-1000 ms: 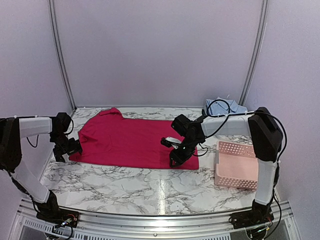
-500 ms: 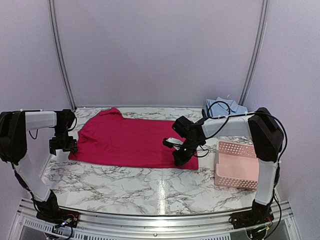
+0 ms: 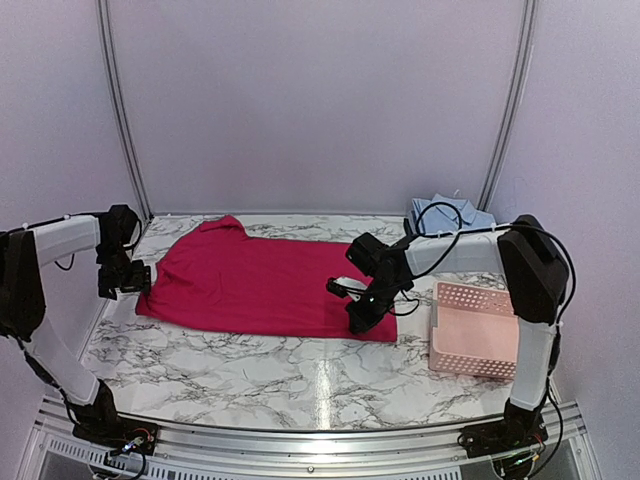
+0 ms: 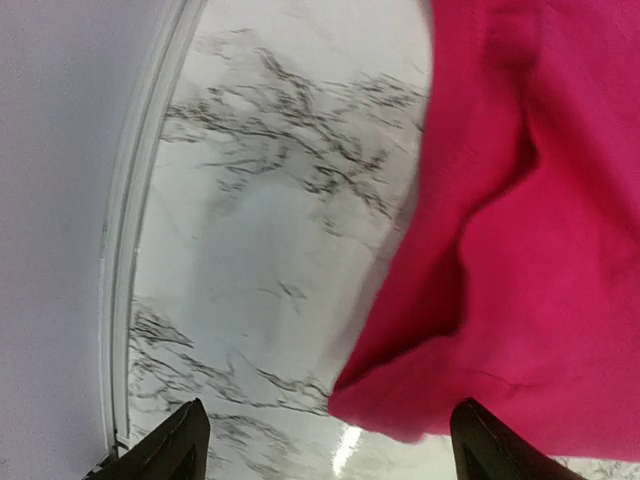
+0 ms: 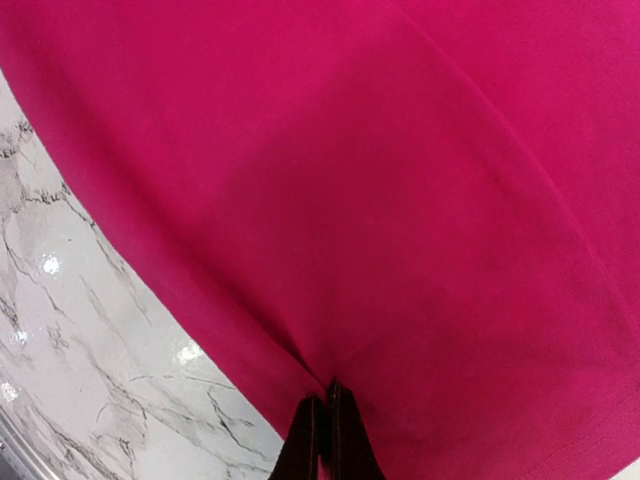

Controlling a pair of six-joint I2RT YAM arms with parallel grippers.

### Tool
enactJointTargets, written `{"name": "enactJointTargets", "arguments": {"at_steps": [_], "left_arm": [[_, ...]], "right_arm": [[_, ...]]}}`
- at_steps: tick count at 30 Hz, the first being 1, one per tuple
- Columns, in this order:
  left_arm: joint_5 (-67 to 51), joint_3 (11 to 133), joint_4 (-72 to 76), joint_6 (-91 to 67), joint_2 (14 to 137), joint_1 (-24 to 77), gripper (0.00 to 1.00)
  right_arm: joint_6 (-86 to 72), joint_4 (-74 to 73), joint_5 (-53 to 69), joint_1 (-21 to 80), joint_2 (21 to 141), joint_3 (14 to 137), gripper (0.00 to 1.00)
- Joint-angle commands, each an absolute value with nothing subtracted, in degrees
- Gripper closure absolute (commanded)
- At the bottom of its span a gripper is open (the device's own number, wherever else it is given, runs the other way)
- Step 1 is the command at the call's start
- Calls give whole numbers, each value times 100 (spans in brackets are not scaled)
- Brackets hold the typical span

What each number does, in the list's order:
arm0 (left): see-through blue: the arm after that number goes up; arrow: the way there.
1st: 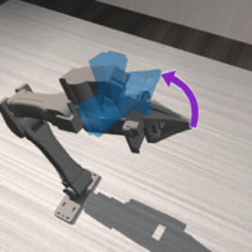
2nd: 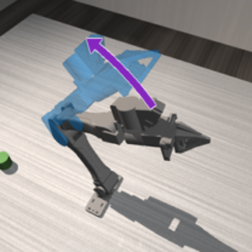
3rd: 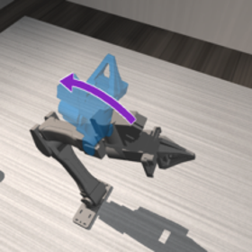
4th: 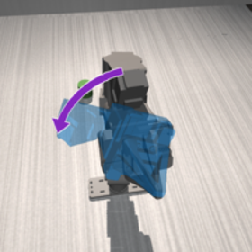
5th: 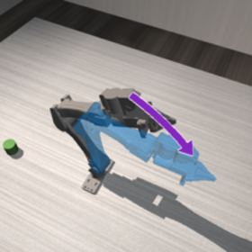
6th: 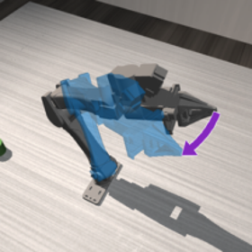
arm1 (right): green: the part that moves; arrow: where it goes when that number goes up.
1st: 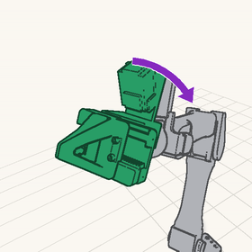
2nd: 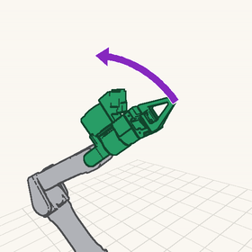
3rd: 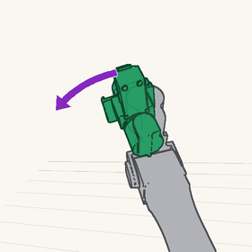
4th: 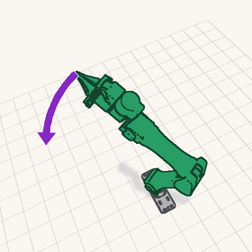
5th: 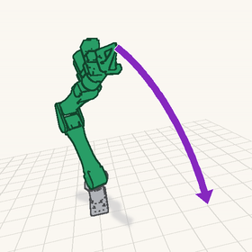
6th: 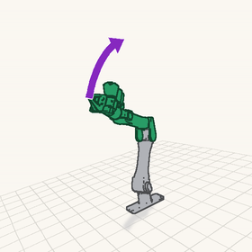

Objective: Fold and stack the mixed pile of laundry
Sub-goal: Adjust the 1/3-folded T-shirt at the center of the board.

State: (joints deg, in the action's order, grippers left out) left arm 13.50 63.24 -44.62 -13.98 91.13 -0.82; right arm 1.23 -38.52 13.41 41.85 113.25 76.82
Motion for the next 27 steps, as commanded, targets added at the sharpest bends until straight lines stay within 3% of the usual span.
{"name": "enactJointTargets", "arguments": {"at_steps": [1,7,10,12,17,27], "left_arm": [[-68,6087,-4382,-1026,8706,318,14],[1138,5553,-4307,-348,8018,1372,13],[1167,5518,-4273,211,7845,1577,10],[969,5586,-4250,442,7941,1547,9],[1828,5548,-4238,1449,8349,1932,7],[2300,5286,-4106,1978,8900,2471,1]], "right_arm": [[36,-4540,1614,4157,11604,8174,100],[-198,-4595,1679,3897,11563,8398,100],[-261,-4529,1798,3681,11437,8364,100],[-256,-4507,1882,3606,11383,8346,100],[-211,-4459,2030,3569,11340,8303,100],[-221,-4377,2081,3565,11218,8120,100]]}}
